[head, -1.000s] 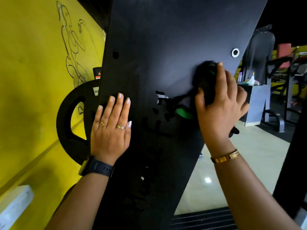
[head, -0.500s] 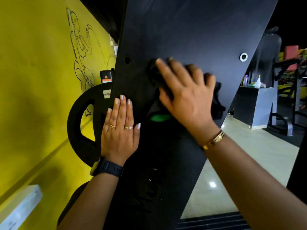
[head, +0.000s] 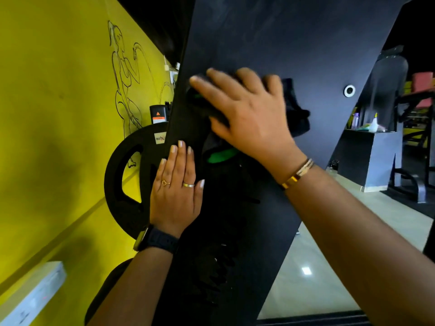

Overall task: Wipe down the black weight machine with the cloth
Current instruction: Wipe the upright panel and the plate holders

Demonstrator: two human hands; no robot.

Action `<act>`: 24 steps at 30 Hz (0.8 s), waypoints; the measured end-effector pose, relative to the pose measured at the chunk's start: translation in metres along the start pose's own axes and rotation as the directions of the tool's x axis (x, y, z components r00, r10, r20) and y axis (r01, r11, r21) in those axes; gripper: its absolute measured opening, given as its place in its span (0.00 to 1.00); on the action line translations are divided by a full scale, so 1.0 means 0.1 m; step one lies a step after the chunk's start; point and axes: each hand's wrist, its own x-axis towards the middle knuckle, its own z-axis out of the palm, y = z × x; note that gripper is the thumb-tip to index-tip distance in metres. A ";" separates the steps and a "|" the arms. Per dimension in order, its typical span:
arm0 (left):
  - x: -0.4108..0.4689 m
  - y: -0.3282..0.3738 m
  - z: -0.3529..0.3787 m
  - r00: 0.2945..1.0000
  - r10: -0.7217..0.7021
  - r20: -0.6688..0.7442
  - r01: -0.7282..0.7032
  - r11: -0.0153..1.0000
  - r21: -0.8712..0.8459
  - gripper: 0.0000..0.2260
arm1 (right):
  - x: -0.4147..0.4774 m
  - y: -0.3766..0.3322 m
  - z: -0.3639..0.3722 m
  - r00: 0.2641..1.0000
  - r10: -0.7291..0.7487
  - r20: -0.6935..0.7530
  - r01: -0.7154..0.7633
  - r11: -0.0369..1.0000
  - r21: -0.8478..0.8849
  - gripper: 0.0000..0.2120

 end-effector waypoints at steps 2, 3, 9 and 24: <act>0.01 0.00 0.00 1.000 -0.010 0.002 0.010 1.000 -0.005 0.25 | -0.10 0.18 -0.02 0.987 0.158 -0.029 -0.158 0.987 -0.003 0.27; 0.01 0.00 0.00 1.000 -0.016 0.000 0.016 1.000 -0.008 0.25 | -0.17 0.26 -0.03 0.972 0.232 -0.039 -0.232 0.973 -0.002 0.27; -0.01 0.02 0.03 0.999 -0.030 0.030 0.030 1.000 0.007 0.26 | -0.76 0.47 0.00 0.811 0.581 -0.075 -0.582 0.813 0.008 0.28; -0.01 0.02 0.01 0.999 -0.029 0.015 0.030 0.999 -0.024 0.26 | -1.54 -0.64 0.03 0.954 0.286 0.088 -0.283 0.958 -0.053 0.29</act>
